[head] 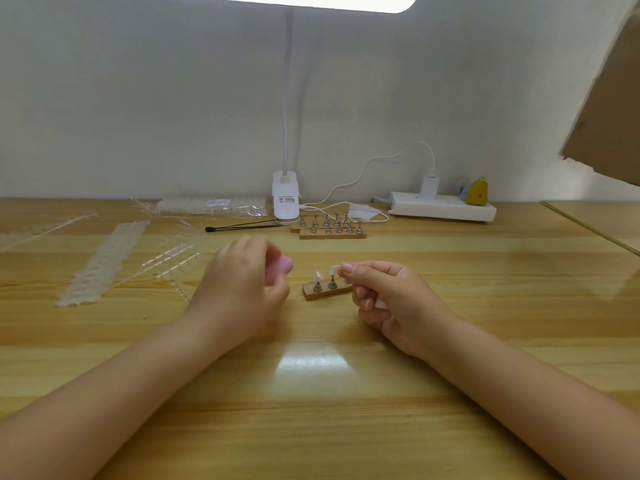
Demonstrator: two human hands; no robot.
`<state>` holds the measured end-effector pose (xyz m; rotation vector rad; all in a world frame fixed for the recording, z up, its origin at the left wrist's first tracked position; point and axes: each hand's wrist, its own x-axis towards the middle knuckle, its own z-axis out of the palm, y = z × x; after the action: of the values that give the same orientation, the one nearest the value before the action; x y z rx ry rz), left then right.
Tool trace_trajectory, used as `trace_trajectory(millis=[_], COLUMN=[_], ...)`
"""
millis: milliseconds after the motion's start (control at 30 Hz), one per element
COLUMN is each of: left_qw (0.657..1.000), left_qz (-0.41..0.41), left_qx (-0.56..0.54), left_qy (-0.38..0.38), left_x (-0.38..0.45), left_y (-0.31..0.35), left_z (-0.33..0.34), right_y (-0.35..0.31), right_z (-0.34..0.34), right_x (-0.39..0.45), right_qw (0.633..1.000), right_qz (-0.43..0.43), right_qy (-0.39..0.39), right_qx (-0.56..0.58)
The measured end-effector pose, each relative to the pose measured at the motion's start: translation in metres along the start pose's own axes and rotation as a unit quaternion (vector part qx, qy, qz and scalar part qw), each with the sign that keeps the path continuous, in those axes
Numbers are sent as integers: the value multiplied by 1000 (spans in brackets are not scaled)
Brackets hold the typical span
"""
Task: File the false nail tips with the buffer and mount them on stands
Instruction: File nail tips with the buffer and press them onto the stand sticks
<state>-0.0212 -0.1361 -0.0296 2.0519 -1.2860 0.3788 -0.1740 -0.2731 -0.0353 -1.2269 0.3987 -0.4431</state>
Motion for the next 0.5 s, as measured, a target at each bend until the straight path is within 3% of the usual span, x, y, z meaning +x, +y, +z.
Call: trace_trajectory(millis=[67, 100, 200, 333, 500], left_qw=[981, 971, 967, 967, 945], left_qz=[8, 42, 187, 242, 304], left_qx=[-190, -231, -164, -31, -100], left_qy=[31, 42, 51, 79, 73], left_x=[-2, -3, -10, -9, -12], left_y=[18, 26, 32, 15, 26], left_z=[-5, -7, -3, 1, 3], right_y=[1, 1, 3, 2, 1], right_z=[1, 1, 4, 4, 5], right_x=[0, 0, -1, -2, -4], right_qw=[1000, 1000, 999, 998, 997], right_qz=[-4, -8, -14, -2, -13], right_qy=[-5, -12, -42, -54, -71], right_qx=[6, 10, 16, 9, -8])
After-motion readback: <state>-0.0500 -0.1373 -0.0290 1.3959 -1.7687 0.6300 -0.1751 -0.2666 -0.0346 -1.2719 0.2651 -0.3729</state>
